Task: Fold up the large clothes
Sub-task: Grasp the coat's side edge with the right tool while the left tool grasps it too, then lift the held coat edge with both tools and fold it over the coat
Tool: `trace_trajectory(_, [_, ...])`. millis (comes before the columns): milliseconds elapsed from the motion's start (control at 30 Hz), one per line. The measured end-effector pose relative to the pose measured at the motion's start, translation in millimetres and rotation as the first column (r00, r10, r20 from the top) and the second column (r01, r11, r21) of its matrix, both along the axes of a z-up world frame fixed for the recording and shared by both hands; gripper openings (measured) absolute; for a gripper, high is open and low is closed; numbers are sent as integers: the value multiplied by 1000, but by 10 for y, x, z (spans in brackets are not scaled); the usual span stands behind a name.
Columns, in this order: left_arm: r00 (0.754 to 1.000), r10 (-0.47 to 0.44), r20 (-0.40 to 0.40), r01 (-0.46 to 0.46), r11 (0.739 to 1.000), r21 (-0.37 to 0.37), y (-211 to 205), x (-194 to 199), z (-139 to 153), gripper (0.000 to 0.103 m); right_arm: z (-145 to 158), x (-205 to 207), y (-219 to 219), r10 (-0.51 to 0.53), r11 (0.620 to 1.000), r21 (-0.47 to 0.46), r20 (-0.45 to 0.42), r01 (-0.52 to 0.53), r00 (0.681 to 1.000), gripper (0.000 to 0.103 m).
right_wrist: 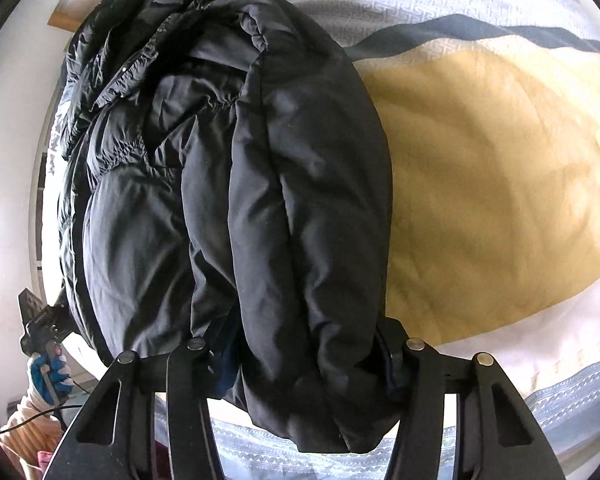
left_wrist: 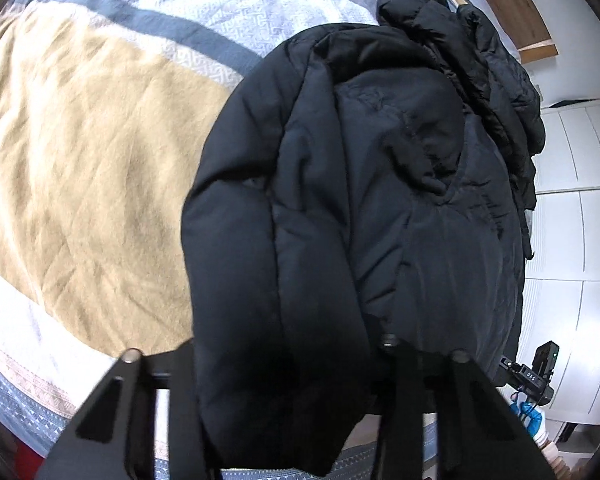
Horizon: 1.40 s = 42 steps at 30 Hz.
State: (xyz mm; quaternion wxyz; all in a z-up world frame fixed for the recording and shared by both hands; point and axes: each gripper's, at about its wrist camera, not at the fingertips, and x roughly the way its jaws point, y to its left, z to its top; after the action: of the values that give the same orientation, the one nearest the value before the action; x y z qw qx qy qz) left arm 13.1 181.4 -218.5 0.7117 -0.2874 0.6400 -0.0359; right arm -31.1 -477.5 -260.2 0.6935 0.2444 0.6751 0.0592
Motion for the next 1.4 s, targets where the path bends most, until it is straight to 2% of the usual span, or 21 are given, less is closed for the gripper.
trace_trajectory(33, [1000, -8, 3, 8, 1000, 18, -37, 20, 33, 29, 1, 8, -4, 3, 1000, -3, 2, -3, 1000, 45])
trace_trajectory(100, [999, -34, 14, 33, 998, 61, -133, 79, 118, 24, 29, 27, 18, 14, 1000, -12, 11, -13, 1000, 30])
trace_trajectory(200, [998, -53, 27, 50, 994, 97, -219, 133, 248, 20, 149, 57, 93, 45, 999, -28, 28, -44, 999, 17])
trace_trajectory(300, [998, -47, 43, 42, 994, 101, -244, 170, 376, 16, 384, 34, 226, 64, 997, -43, 49, -62, 997, 13])
trace_trajectory(567, [995, -31, 92, 20, 993, 115, -218, 313, 868, 12, 850, 57, 212, 8, 1000, 3, 130, -9, 991, 11])
trace_trajectory(833, [975, -5, 223, -9, 998, 64, -124, 623, 1553, 12, 1428, 262, -71, -83, 994, 94, 273, 59, 958, 11])
trace_trajectory(967, [957, -2, 291, -17, 998, 63, -34, 893, 1870, 12, 1715, 545, -147, -106, 992, 96, 344, 77, 933, 10])
trace_trajectory(1200, [923, -30, 385, -5, 996, 90, -4, 1443, 2292, 12, 2157, 1080, -273, -97, 995, 36, 434, 90, 896, 10])
trace_trajectory(1400, [898, 10, 441, -35, 998, 49, 31, 2082, 2490, 12, 2333, 1772, -320, -164, 986, 50, 480, 160, 862, 10])
